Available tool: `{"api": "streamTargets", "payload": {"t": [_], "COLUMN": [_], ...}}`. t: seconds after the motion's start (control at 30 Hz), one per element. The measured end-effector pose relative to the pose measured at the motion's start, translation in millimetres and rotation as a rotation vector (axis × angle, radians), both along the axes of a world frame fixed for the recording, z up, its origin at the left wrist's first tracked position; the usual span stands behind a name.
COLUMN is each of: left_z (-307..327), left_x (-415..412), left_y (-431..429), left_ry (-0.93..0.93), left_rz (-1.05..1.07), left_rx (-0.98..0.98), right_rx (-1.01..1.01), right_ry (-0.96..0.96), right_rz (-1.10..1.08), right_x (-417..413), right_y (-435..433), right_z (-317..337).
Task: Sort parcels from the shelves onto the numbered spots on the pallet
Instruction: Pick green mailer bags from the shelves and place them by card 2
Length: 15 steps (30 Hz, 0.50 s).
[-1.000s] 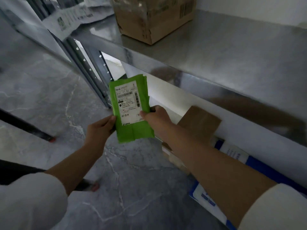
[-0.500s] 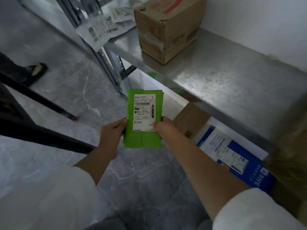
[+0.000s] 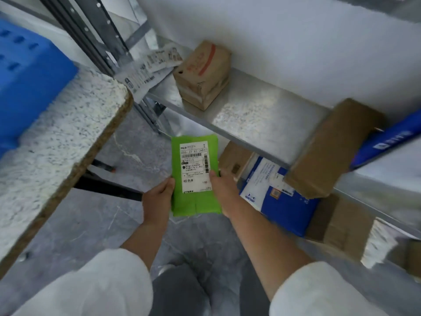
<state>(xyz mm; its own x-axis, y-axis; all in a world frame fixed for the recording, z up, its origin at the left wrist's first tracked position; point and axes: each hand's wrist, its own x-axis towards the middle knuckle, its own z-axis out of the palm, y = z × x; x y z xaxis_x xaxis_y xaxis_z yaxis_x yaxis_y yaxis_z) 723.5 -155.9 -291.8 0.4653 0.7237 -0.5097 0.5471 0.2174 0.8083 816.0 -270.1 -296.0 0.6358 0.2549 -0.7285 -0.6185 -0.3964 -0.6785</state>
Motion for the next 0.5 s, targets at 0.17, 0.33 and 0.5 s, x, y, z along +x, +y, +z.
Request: {"api": "streamTargets", "payload": {"t": [0.17, 0.33, 0.5], "left_z": [77, 160, 241], "left_x": [-15, -29, -62], "left_y": [-27, -62, -103], "left_ry": [0.028, 0.055, -0.051], "left_rz": [-0.009, -0.104, -0.087], "left_rx": [-0.032, 0.112, 0.103], "right_rx": [-0.018, -0.015, -0.065], "right_ry": [-0.026, -0.047, -0.188], "right_rz": [0.023, -0.003, 0.11], "right_x": [-22, -39, -68], "right_y": [-40, -69, -111], "right_z": [76, 152, 252]}}
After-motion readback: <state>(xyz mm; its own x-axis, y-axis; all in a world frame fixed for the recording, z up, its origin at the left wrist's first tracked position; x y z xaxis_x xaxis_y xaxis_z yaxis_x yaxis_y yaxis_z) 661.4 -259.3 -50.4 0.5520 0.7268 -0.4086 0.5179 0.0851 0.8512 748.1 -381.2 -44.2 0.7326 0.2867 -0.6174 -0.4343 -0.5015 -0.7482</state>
